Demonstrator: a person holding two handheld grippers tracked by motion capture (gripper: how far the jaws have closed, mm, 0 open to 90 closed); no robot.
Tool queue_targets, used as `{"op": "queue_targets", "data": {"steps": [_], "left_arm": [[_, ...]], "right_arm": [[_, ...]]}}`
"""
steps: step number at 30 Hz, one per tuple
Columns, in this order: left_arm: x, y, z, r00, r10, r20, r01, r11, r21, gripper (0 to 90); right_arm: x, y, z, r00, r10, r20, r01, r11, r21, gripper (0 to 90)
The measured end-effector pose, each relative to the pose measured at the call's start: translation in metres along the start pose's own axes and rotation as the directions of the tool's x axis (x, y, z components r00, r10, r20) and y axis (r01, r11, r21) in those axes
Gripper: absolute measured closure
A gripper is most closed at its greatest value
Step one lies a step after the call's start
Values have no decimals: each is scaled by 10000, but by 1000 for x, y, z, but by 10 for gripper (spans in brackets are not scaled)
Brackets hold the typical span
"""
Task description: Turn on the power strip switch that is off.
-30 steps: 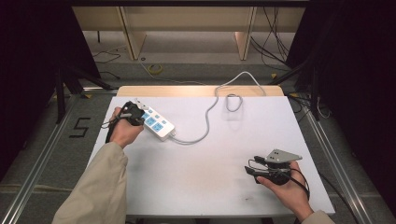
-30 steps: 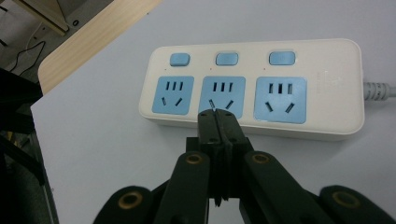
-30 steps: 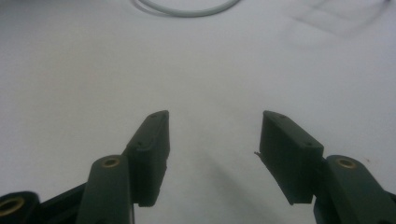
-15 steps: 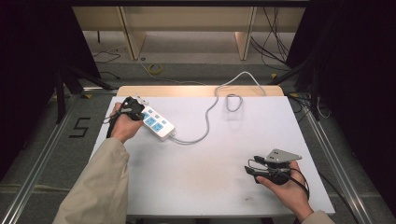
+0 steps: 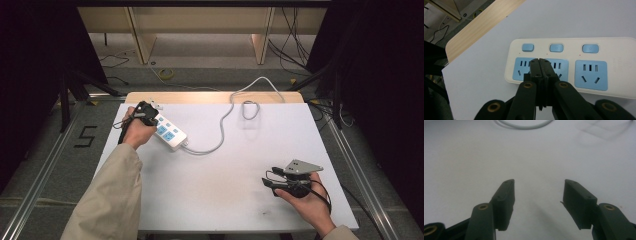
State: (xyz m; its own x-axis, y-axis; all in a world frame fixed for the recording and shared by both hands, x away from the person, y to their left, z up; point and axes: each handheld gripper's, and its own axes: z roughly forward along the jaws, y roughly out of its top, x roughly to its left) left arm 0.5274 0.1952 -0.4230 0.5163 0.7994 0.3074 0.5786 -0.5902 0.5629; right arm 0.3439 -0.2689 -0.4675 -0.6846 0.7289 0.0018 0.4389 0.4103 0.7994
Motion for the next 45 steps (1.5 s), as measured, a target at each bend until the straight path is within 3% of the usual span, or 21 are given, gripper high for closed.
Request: {"op": "queue_targets", "data": {"steps": [19,24,45], "left_arm": [[9,9,6,9998,-179,67,178,9998,46,899],[10,15,7,9999,-26,113,26,10000,-9,899],[13,28,17,9997,-88,208,85,9999,146,899]], "right_arm": [[-1,0,0,10000,-15,16,15,10000,-29,436],[0,0,0,10000,19,-2,-19,10000,7,436],[-1,0,0,10000,10,-12,-10,10000,15,434]]}}
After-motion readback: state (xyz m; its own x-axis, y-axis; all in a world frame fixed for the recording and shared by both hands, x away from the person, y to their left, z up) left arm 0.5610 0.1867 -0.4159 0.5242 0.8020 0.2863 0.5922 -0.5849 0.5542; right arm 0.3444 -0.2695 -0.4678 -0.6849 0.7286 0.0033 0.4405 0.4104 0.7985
